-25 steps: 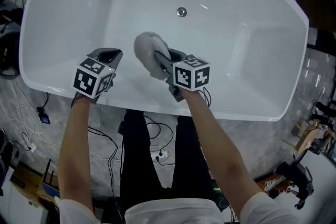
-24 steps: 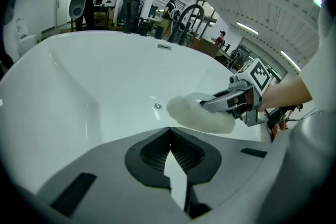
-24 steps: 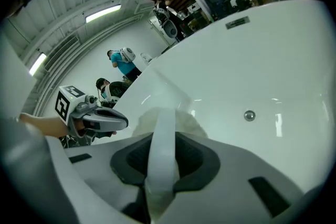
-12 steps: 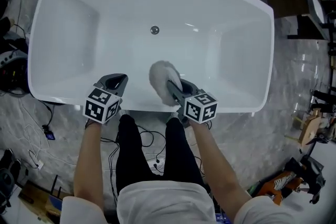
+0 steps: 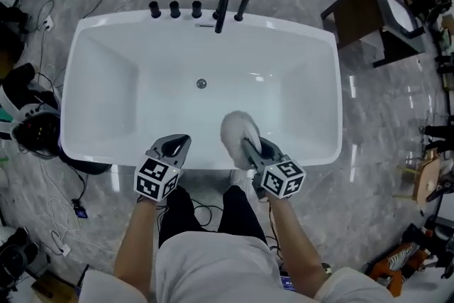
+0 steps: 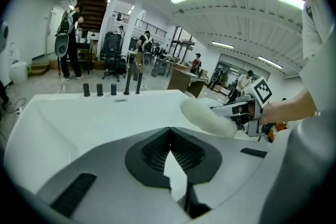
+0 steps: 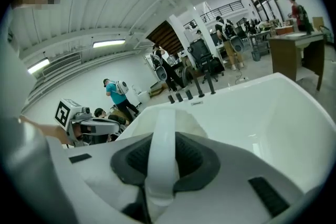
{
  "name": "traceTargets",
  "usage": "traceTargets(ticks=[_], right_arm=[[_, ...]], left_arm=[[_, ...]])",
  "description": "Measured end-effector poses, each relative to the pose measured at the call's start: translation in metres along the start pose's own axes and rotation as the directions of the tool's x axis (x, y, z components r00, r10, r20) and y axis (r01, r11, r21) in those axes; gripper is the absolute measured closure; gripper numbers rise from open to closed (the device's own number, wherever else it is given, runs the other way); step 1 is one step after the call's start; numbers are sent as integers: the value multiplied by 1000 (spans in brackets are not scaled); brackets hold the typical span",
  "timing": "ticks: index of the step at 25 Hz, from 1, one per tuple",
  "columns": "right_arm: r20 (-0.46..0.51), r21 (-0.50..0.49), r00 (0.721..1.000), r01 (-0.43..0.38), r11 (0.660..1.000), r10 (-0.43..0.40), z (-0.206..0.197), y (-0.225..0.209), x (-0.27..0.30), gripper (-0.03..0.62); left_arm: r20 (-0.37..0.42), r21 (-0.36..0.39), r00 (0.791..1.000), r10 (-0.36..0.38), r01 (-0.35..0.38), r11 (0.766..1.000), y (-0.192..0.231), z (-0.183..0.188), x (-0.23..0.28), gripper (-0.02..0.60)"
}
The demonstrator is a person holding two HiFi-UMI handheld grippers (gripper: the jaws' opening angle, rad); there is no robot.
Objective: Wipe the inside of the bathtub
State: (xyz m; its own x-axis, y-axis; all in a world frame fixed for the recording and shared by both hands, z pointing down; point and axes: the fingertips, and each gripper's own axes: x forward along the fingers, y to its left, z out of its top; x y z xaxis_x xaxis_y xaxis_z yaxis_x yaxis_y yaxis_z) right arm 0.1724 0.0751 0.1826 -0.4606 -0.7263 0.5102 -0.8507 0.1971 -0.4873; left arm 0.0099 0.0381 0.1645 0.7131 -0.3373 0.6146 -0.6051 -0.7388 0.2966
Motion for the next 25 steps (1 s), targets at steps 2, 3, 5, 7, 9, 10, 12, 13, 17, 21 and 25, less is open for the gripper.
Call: traceTargets(ticks=[2,3,5,7,9,10,12,13,17,21,25], right_arm=[[48,-24,999,6,1000,-5,19,6,-22,502],[71,-41,997,9,999,-6,27,9,-32,502],[118,-76,993,20,997,-11,44,15,-49,502],[162,-96,987,35,995,-19,59,19,-64,502],[193,-106,981,42,994,-21,70,25,-77,502],[204,-112,979,44,993,-21,74,29,-84,502],[223,-124,974,50,991,-21,82,35,-98,502],[235,-130,972,54,990,-22,86,38,-105,502],[274,-152,961,69,986,-25,101,49,-131,502],[308,-174,951,81,981,-24,113,56,-148,502],[330,-186,944,90,978,-24,122,58,-156,502]], left_arm=[[38,33,999,2,-3,999,-15,20,-15,571],[54,48,999,1,-4,999,-21,28,-22,571],[87,76,996,-1,-6,997,-31,46,-35,571],[127,105,992,2,-16,994,-38,64,-48,571],[168,121,986,13,-33,992,-43,79,-62,571],[186,124,982,21,-44,991,-45,85,-69,571],[218,123,975,37,-65,990,-48,94,-82,571],[234,119,971,43,-72,990,-49,99,-88,571],[296,88,953,60,-90,992,-53,111,-113,571],[334,90,939,79,-115,989,-54,119,-127,571],[358,71,928,101,-135,988,-52,121,-137,571]])
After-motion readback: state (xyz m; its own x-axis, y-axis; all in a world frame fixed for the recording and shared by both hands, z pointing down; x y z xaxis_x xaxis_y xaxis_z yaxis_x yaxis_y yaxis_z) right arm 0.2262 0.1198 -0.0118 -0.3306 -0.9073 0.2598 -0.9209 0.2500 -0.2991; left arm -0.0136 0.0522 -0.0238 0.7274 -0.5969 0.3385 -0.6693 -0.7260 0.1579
